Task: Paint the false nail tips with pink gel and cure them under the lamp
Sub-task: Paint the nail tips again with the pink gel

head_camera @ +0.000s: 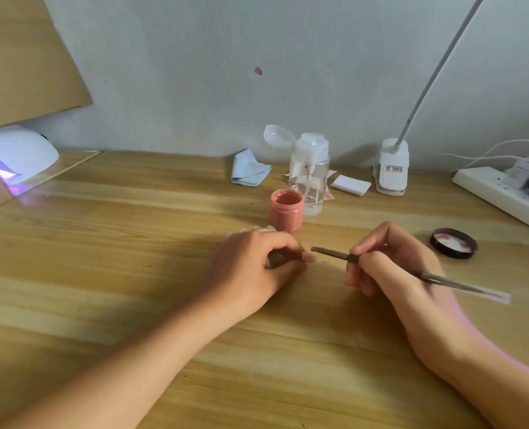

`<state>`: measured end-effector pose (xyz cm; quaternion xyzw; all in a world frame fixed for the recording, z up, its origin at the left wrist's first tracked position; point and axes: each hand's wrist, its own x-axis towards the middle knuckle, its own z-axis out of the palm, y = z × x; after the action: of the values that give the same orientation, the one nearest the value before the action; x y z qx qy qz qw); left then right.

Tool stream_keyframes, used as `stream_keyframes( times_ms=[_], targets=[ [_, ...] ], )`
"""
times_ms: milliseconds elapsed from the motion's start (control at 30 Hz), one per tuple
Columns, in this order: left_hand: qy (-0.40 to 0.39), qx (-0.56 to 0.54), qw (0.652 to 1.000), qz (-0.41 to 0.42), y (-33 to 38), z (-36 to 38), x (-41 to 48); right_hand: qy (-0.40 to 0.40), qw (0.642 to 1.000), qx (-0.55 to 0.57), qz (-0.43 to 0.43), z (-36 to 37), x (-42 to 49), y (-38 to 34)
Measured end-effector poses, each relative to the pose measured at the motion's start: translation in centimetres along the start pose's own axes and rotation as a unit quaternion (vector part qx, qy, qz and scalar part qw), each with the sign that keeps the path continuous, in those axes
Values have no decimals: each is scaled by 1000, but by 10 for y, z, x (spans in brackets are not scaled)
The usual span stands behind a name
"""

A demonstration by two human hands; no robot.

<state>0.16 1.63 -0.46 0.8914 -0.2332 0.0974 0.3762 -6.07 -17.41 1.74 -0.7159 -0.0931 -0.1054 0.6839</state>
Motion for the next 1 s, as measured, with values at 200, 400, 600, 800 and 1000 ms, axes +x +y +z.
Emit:
stream_keyframes(
  times_ms=[200,400,600,800,1000],
  targets=[
    [6,9,1000,2,-2,0,0,-11,999,-33,16,0,1,2],
    [-2,20,1000,0,-2,0,-1,0,999,-52,7,0,0,3],
    [0,17,1000,0,-1,0,-1,10,998,-55,7,-2,2,6],
    [2,17,1000,-1,-1,0,-2,4,998,-62,7,-2,1,4],
    [4,15,1000,-3,-1,1,-1,12,997,-80,8,-2,1,3]
  ],
)
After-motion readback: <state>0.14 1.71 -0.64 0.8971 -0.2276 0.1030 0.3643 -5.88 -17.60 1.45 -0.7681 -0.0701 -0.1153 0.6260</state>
